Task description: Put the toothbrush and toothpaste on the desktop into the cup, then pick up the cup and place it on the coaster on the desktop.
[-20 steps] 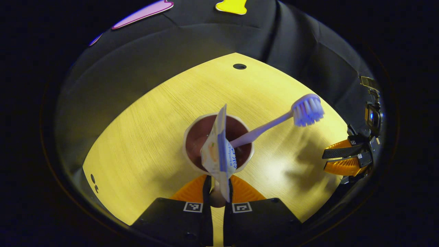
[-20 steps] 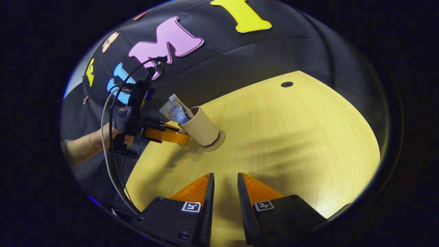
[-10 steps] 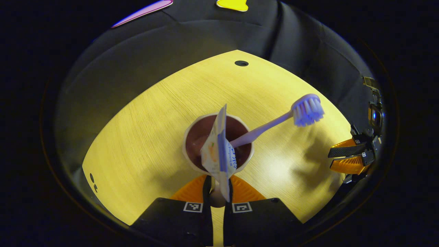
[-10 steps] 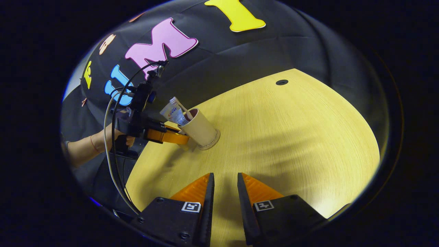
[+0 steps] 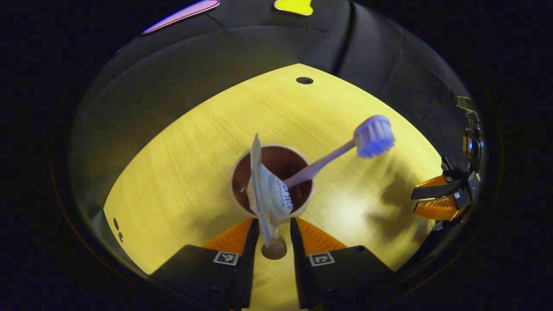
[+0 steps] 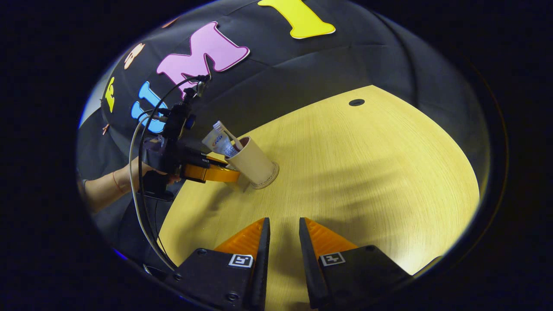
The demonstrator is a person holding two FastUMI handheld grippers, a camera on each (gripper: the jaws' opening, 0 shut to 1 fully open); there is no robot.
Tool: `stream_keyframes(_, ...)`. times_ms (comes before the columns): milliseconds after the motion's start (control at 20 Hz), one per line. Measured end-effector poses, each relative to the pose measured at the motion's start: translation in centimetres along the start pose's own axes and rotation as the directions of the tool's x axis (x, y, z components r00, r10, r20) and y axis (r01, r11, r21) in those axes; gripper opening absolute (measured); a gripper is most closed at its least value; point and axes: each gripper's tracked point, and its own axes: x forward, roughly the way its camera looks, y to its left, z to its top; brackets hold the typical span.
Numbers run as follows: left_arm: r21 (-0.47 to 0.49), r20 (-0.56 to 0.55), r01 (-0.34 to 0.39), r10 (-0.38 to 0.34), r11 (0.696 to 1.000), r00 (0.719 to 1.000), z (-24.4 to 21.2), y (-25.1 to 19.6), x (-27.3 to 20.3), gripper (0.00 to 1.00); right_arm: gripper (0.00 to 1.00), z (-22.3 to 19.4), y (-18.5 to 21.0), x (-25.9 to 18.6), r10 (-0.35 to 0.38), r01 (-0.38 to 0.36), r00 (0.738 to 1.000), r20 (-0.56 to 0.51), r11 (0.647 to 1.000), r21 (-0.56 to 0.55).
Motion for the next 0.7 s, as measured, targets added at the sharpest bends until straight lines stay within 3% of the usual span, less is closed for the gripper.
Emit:
stream_keyframes(50, 0.002, 0.008, 0.002, -0.002, 1.0, 1.0, 0.2, 0.0, -0.2, 0.54, 0.41, 0.0, 0.1, -0.1, 0.0, 0.0, 1.0, 0.0, 1.0, -0.001)
stream_keyframes(150, 0.003, 0.024, -0.012, 0.012, 1.0, 1.0, 0.3, 0.1, -0.5, 0.64, 0.41, 0.1, 0.5, -0.3, 0.0, 0.0, 1.0, 0.002, 1.0, -0.003)
stream_keyframes(200, 0.001, 0.028, -0.014, 0.014, 1.0, 0.999, 0.3, 0.2, -0.7, 0.75, 0.41, 0.2, 0.6, -0.4, 0.0, 0.0, 1.0, 0.005, 1.0, -0.005)
stream_keyframes(350, 0.003, 0.047, -0.041, 0.041, 0.999, 0.998, -0.1, 0.7, -1.9, 0.8, 0.41, 0.5, 1.1, -0.8, 0.0, 0.001, 1.0, 0.011, 1.0, -0.015)
stream_keyframes(400, -0.001, 0.061, -0.05, 0.05, 0.999, 0.997, -0.2, 0.8, -2.4, 0.83, 0.24, 0.5, 1.3, -0.9, -0.001, 0.001, 1.0, 0.011, 1.0, -0.021)
stream_keyframes(450, -0.01, 0.076, -0.055, 0.056, 0.998, 0.996, -0.2, 0.8, -3.1, 0.85, 0.24, 0.5, 1.4, -1.1, -0.002, 0.003, 1.0, 0.014, 1.0, -0.026)
stream_keyframes(500, -0.024, 0.094, -0.058, 0.06, 0.998, 0.994, -0.2, 0.8, -3.8, 0.88, 0.41, 0.5, 1.5, -1.2, -0.005, 0.005, 1.0, 0.013, 0.999, -0.032)
stream_keyframes(550, -0.04, 0.11, -0.061, 0.065, 0.997, 0.992, -0.3, 0.6, -4.6, 0.89, 0.41, 0.4, 1.8, -1.3, -0.007, 0.008, 1.0, 0.013, 0.999, -0.036)
stream_keyframes(600, -0.054, 0.129, -0.059, 0.066, 0.997, 0.989, -0.4, 0.4, -5.5, 0.91, 0.27, 0.5, 2.1, -1.6, -0.005, 0.005, 1.0, 0.013, 0.999, -0.04)
stream_keyframes(650, -0.066, 0.151, -0.06, 0.069, 0.996, 0.986, -0.6, 0.2, -6.4, 0.91, 0.48, 0.4, 2.4, -1.9, -0.005, 0.006, 1.0, 0.014, 0.999, -0.047)
stream_keyframes(700, -0.079, 0.171, -0.06, 0.073, 0.995, 0.982, -0.8, 0.0, -7.4, 0.91, 0.48, 0.5, 2.8, -2.2, -0.003, 0.004, 1.0, 0.02, 0.998, -0.056)
